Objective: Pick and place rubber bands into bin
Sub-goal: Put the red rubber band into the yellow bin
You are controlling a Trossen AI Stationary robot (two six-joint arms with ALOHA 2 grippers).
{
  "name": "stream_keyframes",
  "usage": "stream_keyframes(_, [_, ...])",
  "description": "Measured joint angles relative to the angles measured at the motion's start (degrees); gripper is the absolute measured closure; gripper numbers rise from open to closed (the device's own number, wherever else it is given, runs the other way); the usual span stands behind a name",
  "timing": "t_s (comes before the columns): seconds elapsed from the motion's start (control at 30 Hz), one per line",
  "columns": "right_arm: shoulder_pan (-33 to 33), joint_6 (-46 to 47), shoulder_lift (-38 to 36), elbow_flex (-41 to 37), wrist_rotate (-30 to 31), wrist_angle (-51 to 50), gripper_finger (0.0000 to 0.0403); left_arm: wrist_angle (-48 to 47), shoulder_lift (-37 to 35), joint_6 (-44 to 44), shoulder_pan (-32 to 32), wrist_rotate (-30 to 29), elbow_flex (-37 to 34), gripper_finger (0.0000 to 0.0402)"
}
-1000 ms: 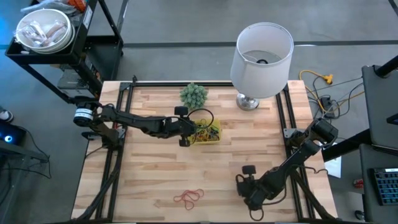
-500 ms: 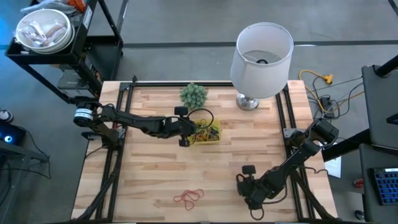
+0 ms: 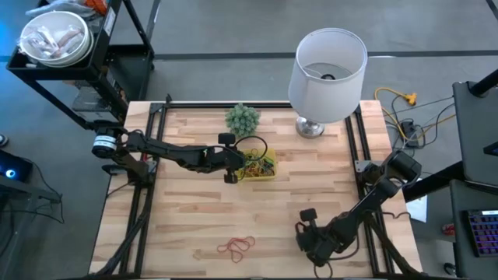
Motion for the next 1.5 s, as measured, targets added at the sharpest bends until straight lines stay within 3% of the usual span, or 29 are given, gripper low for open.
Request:
stream_keyframes(0.17, [-0.25,-7.66,-0.02,3.30,10.04,0.32,0.0395,-0.03,0.00,-0.07,0.00,-0.07,0.00,0.0308])
stream_keyframes(0.33, [-0.03,-13.77,-0.02,5.71,15.51,-0.46,0.0395,-0.04,-0.02,-0.25,0.00,-0.11,0.00,0.0308])
stream_keyframes(0.67, [-0.19,-28.29,-0.17,9.55,36.08,-0.74,0.0395,-0.10,-0.76,-4.45,-2.27,-3.47,0.00,0.0308])
stream_keyframes(0.9, [-1.66,-36.19,-0.39,11.39,53.14,-0.68,0.0395,-0.57,-2.59,-5.87,-9.18,-14.29,0.00,0.0308])
stream_keyframes(1.1, [-6.32,-40.75,-1.51,13.13,54.94,-0.47,0.0395,-1.45,-3.87,-9.01,-16.47,-20.73,-0.56,0.0308])
stream_keyframes(1.5, [-20.04,-50.56,-2.10,18.03,53.02,-0.20,0.0395,-1.46,-3.82,-18.12,-28.91,-20.90,-7.32,0.0308])
